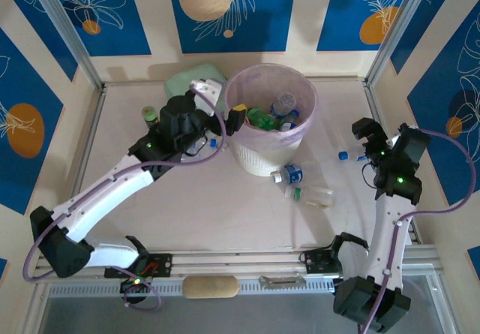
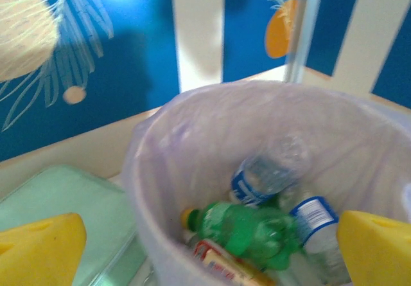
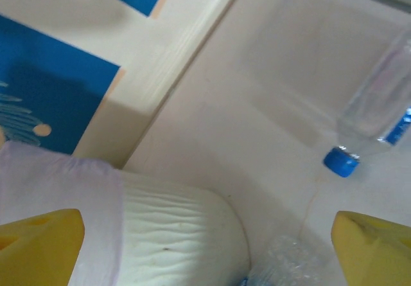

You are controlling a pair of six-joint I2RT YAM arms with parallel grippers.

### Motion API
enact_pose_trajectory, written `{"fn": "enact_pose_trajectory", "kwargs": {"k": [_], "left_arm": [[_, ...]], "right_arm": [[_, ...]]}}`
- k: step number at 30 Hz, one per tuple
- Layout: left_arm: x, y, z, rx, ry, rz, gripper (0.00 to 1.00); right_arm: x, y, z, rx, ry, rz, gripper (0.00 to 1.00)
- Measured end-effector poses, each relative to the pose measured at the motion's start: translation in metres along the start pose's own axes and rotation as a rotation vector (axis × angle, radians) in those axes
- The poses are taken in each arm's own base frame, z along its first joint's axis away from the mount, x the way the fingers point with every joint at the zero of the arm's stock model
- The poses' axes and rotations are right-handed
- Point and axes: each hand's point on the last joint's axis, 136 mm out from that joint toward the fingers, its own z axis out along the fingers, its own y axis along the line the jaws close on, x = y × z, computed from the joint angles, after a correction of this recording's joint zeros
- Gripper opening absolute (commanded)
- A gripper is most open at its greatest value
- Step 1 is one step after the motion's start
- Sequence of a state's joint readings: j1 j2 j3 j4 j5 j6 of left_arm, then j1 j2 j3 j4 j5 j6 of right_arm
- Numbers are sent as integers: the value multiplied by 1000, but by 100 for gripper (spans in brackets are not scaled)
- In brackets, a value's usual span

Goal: Put the plastic bottles in the bin

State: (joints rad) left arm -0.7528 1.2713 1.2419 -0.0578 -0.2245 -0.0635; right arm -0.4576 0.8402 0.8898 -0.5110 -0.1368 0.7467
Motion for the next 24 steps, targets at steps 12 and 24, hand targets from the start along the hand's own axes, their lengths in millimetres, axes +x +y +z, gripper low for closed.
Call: {"fn": "enact_pose_trajectory", "kwargs": {"k": [12,24], "left_arm": [[126,99,-22,-293,171,-238,100],[195,117,-30,-331,287,-444,100]], "right_arm": [[0,-61,41,188,105,99,100],[-11,-84,93,319,219,134,99]]}}
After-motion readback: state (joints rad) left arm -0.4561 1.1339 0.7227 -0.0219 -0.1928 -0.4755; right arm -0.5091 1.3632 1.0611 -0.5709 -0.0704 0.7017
